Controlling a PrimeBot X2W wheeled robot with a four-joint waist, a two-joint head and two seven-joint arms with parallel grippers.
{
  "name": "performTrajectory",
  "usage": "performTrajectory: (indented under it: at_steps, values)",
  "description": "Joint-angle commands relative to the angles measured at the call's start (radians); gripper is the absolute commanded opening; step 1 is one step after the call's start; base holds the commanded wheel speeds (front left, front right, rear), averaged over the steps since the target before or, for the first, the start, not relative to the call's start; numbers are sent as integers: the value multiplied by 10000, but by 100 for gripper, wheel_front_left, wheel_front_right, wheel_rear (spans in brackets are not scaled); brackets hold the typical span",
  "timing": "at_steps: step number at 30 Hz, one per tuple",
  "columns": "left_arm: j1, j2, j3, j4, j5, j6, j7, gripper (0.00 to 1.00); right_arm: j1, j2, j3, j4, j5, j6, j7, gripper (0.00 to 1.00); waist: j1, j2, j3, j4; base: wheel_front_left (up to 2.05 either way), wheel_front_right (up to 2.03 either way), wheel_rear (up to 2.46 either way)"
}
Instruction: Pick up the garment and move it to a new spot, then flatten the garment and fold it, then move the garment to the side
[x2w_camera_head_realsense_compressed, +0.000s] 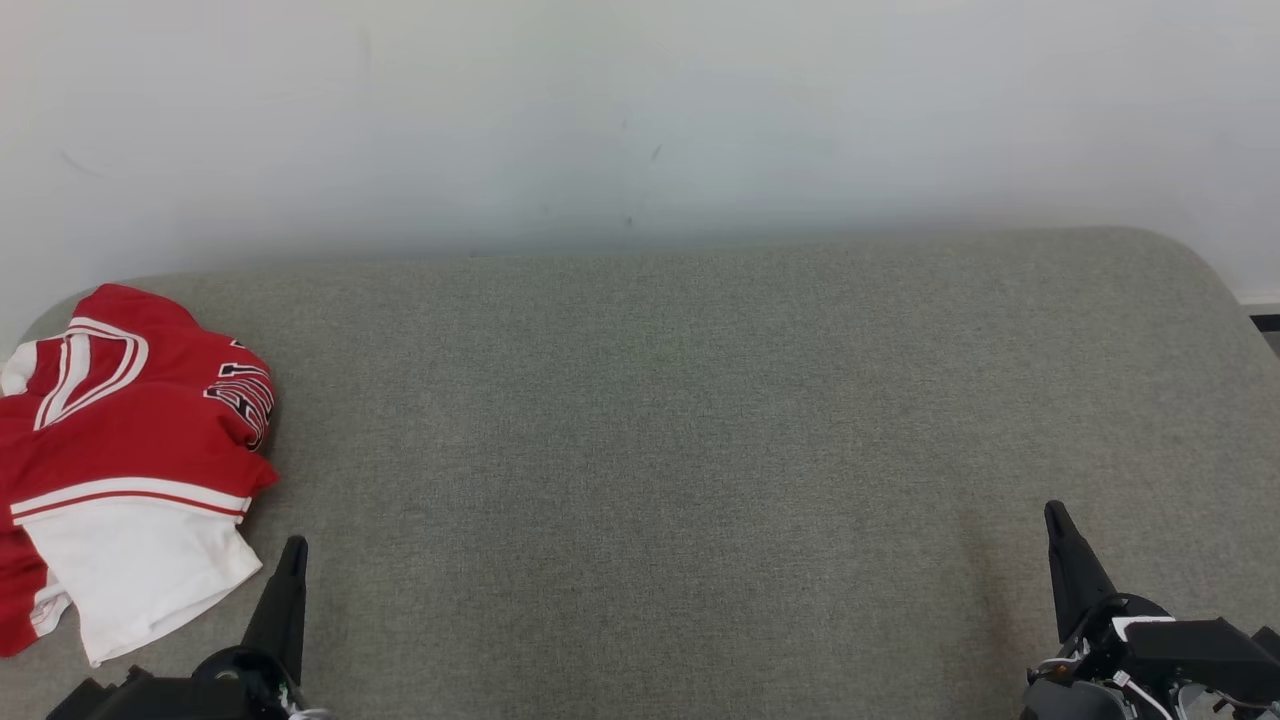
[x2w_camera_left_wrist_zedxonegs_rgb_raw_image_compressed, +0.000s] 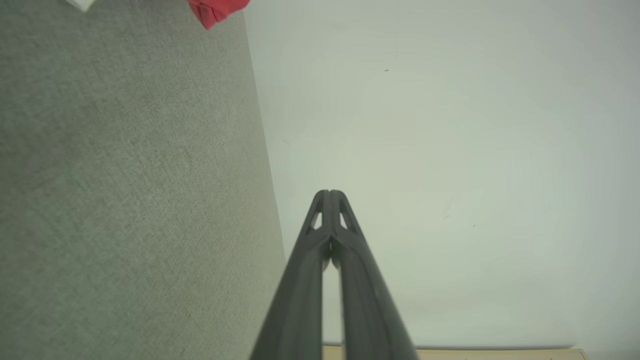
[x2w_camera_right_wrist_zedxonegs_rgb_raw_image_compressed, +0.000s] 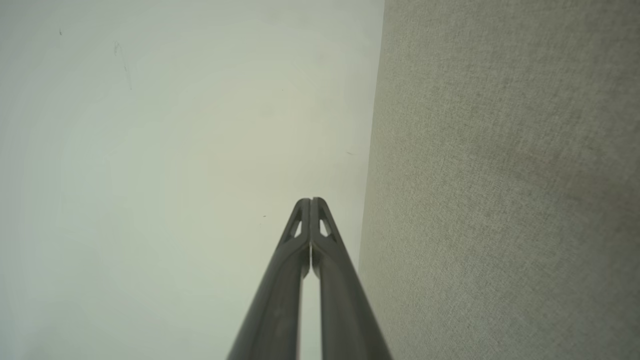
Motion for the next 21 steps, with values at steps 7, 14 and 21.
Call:
performTrajectory:
  at_steps: [7, 14, 21]
  values:
    - [-109, -7, 24, 11, -47, -29, 13, 0, -66, 14, -6, 6, 11, 8, 6, 0, 0, 0, 0, 0, 0, 0, 0]
    - [-109, -7, 24, 11, -47, -29, 13, 0, -66, 14, -7, 6, 11, 8, 6, 0, 0, 0, 0, 0, 0, 0, 0]
    - [-109, -7, 24, 11, -47, -29, 13, 0, -66, 14, -7, 6, 11, 8, 6, 0, 0, 0, 0, 0, 0, 0, 0]
